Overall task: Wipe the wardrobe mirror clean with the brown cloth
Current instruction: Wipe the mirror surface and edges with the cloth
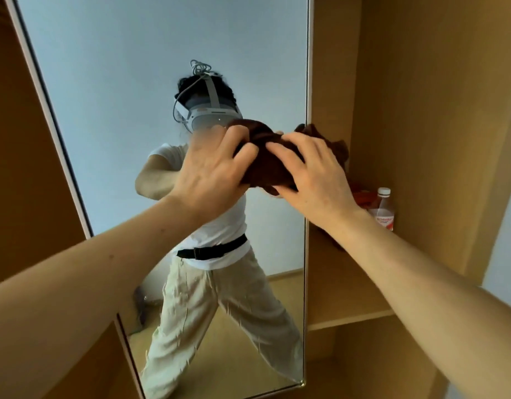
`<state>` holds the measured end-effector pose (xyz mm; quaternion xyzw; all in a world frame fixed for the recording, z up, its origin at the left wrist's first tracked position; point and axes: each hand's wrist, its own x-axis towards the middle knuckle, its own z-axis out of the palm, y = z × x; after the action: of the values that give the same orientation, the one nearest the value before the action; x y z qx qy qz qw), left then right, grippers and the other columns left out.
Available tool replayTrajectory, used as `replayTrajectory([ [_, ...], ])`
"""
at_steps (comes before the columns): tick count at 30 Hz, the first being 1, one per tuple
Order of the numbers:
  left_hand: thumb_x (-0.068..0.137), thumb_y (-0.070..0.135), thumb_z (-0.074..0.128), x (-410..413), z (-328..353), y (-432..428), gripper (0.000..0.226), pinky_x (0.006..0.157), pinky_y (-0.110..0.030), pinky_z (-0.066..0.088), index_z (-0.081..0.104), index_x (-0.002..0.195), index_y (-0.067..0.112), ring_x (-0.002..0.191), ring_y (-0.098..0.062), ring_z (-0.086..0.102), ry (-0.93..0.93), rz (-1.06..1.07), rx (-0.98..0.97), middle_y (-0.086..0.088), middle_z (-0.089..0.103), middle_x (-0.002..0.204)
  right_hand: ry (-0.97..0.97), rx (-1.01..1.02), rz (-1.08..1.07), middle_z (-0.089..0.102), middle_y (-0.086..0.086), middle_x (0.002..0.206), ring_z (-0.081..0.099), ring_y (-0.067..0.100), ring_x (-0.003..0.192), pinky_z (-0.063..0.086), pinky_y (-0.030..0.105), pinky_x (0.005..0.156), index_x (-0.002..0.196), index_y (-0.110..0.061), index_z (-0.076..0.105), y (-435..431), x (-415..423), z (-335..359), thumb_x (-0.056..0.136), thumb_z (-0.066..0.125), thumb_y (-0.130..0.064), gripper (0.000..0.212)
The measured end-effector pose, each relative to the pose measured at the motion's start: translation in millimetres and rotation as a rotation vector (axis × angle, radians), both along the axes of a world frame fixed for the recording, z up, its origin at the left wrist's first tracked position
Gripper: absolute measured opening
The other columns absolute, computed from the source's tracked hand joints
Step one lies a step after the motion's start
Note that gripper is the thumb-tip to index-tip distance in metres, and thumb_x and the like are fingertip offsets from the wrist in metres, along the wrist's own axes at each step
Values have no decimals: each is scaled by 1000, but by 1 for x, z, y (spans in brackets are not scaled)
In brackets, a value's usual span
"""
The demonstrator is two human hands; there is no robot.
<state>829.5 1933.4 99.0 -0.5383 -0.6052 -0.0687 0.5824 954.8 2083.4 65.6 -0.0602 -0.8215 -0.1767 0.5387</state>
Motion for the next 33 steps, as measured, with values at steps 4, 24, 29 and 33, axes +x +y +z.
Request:
replayTrajectory([
  [4,84,24,60,-4,-36,8,25,77,-46,39,62,105,11,93,-37,56,69,-54,-34,-15,60,113,124,-209,57,49,19,131,44,35,118,38,44,103,132,-10,49,-10,-9,-65,77,69,-21,59],
  [24,77,31,61,-31,20,-71,38,71,-44,36,62,103,3,85,-38,55,-40,147,41,-22,60,109,-135,115,58,52,10,126,49,33,110,36,45,92,132,-20,49,-54,-38,52,76,67,-38,62],
  [29,78,27,63,-41,-6,-81,32,70,-46,42,63,100,4,87,-39,57,-112,179,29,-23,60,109,-54,179,109,54,12,127,49,35,111,35,47,94,132,-20,52,-58,-59,19,74,59,-42,62],
  [33,73,21,64,-37,-90,-80,23,85,-48,47,65,94,11,88,-36,60,-154,96,-117,-19,62,103,-231,213,111,51,13,130,45,33,116,35,51,97,134,-22,41,-45,-53,-75,71,61,-44,70],
])
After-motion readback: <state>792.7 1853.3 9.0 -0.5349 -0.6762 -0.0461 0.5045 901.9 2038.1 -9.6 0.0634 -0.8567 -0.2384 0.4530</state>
